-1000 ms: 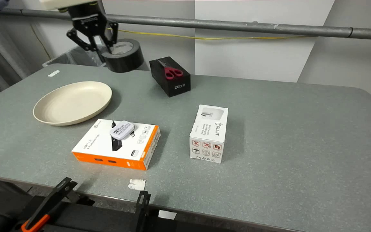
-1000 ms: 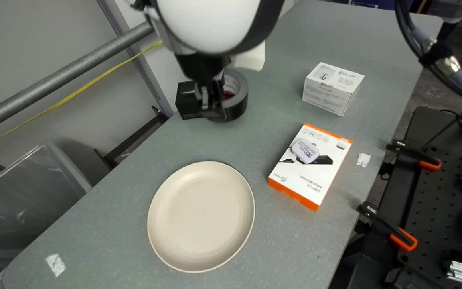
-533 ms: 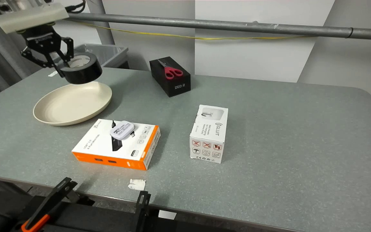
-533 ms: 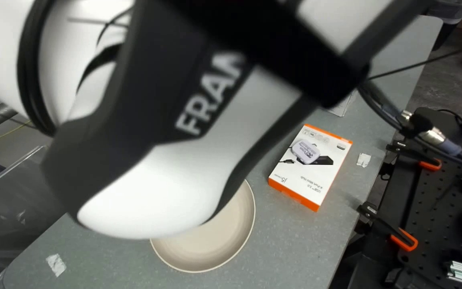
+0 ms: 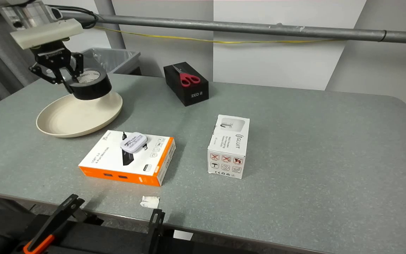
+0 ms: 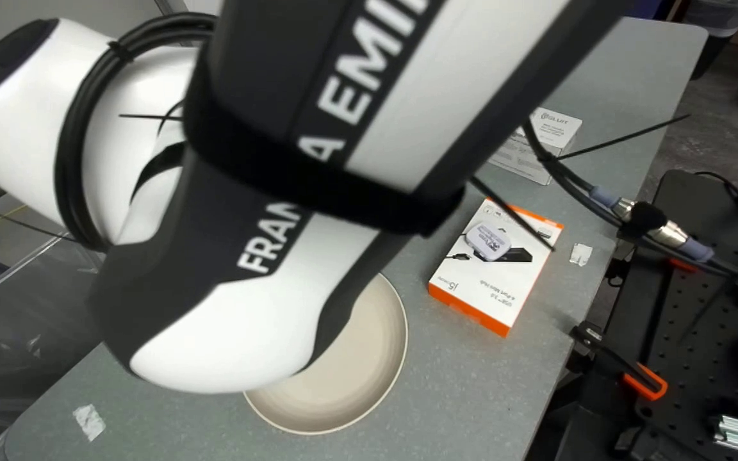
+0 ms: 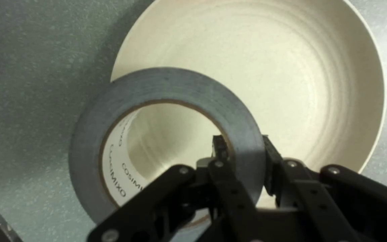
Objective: Put the masking tape on the plate
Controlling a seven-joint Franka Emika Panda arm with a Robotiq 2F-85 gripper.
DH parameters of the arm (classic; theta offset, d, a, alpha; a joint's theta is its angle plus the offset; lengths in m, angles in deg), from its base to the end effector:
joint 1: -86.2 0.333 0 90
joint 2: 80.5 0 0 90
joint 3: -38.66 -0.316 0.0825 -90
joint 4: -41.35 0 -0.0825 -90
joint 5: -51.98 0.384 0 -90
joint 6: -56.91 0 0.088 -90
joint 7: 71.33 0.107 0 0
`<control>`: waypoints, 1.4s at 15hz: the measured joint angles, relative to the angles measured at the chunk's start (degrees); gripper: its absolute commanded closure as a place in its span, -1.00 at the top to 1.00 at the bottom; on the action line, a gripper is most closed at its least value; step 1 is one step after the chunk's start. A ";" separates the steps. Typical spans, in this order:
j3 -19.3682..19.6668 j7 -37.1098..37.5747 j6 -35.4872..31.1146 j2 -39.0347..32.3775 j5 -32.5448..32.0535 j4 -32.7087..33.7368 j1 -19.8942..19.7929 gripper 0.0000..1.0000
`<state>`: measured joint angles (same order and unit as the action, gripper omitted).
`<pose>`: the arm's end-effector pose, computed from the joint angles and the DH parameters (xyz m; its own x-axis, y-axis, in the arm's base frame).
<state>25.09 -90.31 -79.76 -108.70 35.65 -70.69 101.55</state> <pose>0.5409 0.2904 0.2256 0.5209 0.8509 -0.0683 0.8535 -0.5181 0.0556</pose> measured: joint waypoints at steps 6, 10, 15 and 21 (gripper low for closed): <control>-0.38 -0.04 0.01 -2.72 0.17 -0.20 0.11 -0.87; -0.62 -0.21 -0.03 -5.56 0.17 0.32 0.13 -0.87; -0.75 -0.36 -0.03 -7.09 0.17 1.44 0.13 0.02; -0.97 -1.03 -0.03 -7.08 0.18 2.41 0.13 0.80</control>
<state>24.12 -91.35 -79.79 -115.79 35.82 -68.29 101.68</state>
